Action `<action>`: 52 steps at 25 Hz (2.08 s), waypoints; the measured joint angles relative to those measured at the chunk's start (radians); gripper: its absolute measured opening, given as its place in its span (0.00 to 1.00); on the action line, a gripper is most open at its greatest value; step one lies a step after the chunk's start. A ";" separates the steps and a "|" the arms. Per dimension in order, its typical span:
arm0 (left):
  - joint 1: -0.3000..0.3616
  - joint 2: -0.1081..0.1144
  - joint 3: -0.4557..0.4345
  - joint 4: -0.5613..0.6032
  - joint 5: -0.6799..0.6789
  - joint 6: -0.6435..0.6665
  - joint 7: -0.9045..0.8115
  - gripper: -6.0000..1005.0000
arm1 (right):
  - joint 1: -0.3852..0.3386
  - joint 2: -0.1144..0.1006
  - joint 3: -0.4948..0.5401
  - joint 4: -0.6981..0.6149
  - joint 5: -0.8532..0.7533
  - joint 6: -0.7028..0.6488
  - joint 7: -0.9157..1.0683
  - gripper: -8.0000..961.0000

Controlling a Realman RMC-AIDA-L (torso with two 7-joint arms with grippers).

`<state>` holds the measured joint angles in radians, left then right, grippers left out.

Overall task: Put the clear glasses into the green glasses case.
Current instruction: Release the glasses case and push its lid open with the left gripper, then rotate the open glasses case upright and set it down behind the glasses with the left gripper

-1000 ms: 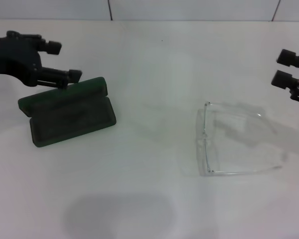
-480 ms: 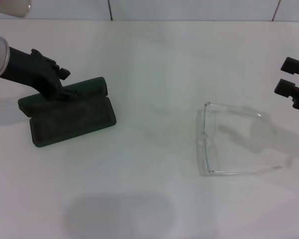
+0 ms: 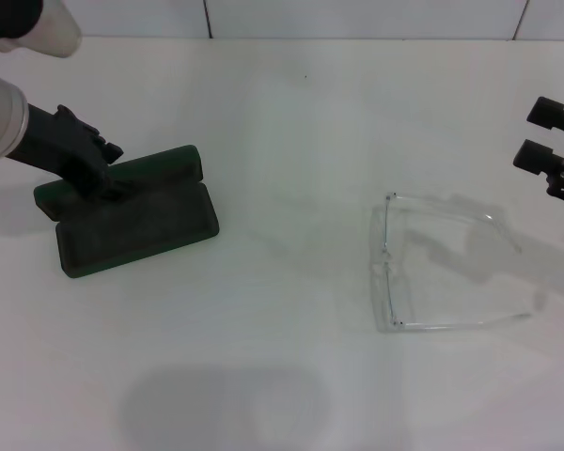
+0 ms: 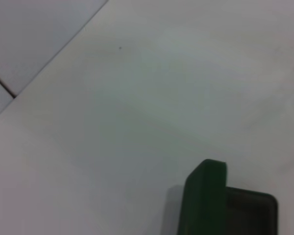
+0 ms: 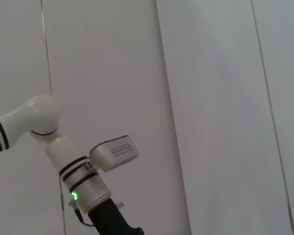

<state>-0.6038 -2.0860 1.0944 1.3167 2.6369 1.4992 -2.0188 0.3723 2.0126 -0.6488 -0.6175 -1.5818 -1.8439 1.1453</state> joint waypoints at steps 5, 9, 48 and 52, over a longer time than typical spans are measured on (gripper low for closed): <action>-0.026 0.001 0.012 -0.056 0.033 -0.048 0.001 0.53 | 0.007 0.000 0.000 0.016 0.007 0.004 -0.015 0.58; -0.050 0.002 0.016 -0.118 0.042 -0.079 0.004 0.51 | 0.007 -0.001 0.000 0.017 0.014 0.015 -0.016 0.58; 0.014 -0.007 0.474 0.165 -0.012 -0.017 -0.212 0.20 | -0.050 -0.009 0.211 0.140 0.056 -0.022 -0.130 0.58; 0.011 -0.008 0.610 0.219 -0.012 -0.080 -0.266 0.20 | -0.073 -0.008 0.221 0.145 0.056 -0.029 -0.142 0.58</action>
<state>-0.5927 -2.0939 1.7041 1.5356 2.6251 1.4189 -2.2844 0.2990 2.0049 -0.4274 -0.4723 -1.5262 -1.8729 1.0031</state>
